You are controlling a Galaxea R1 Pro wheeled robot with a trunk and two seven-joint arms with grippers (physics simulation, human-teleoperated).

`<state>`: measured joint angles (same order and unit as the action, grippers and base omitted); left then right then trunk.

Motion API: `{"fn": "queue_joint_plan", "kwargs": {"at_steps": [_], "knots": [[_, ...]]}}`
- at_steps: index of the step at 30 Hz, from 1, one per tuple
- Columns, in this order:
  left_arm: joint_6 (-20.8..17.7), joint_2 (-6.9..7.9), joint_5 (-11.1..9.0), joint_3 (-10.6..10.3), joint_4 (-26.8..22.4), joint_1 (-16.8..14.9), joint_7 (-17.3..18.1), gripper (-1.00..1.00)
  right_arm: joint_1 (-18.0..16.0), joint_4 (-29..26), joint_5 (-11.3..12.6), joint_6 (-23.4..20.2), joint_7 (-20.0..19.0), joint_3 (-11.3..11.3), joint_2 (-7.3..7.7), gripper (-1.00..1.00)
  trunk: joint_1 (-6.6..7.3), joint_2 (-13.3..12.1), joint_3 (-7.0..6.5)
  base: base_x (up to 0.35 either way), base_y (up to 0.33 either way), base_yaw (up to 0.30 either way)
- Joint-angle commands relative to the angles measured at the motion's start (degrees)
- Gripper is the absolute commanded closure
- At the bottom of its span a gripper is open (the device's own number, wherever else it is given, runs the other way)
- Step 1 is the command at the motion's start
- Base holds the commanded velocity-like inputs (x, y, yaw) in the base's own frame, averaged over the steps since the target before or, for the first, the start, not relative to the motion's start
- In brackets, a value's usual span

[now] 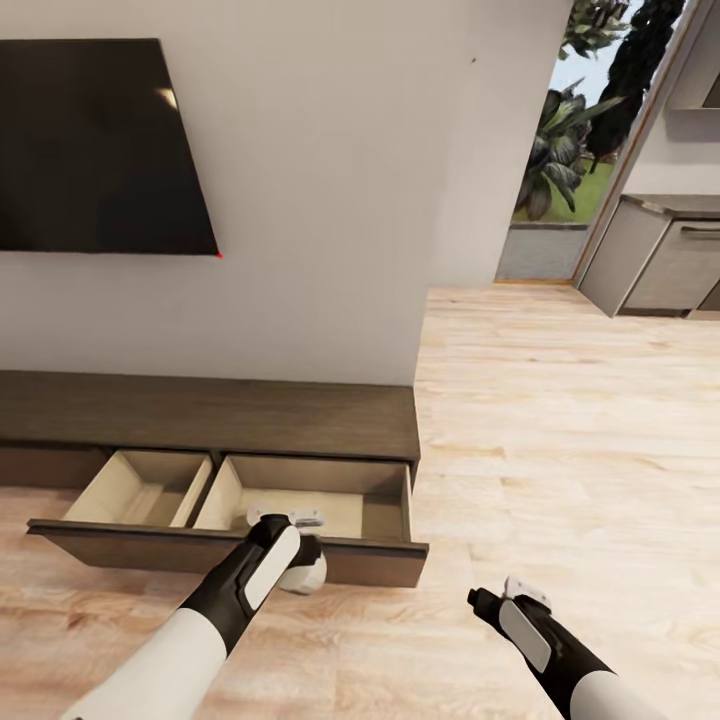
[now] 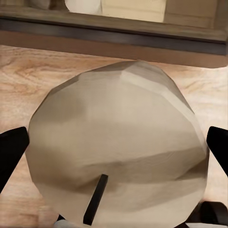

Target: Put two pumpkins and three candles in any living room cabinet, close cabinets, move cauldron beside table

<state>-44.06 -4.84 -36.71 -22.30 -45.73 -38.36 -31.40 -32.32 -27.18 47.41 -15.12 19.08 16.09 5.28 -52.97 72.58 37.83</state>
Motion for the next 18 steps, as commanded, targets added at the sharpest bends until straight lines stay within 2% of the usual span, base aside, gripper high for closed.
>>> {"fn": "queue_joint_plan", "kwargs": {"at_steps": [1,7,12,18], "knots": [[-0.05,-0.01,-0.58,-0.17,0.0,-0.05,-0.6,1.0,-0.03,-0.11,0.38,0.08,0.4,0.37,0.08,-1.0,-0.02,0.03,0.05,0.2,-0.061,0.0],[0.04,-0.18,-0.41,-0.44,-0.12,-0.05,-0.65,1.0,-0.03,0.08,0.32,2.72,0.27,0.17,0.08,-1.0,-0.02,0.03,0.05,0.062,-0.05,0.0],[0.24,-0.46,-0.54,-0.58,0.04,-0.05,-0.63,1.0,-0.03,0.39,0.43,4.0,0.37,0.67,0.05,-1.0,-0.02,0.03,0.05,0.071,-0.228,0.0],[0.29,-0.5,-0.48,-0.56,0.1,-0.05,-0.59,1.0,-0.03,0.46,0.57,4.8,0.44,0.7,0.04,-1.0,-0.02,0.03,0.05,0.243,-0.06,0.0]]}}
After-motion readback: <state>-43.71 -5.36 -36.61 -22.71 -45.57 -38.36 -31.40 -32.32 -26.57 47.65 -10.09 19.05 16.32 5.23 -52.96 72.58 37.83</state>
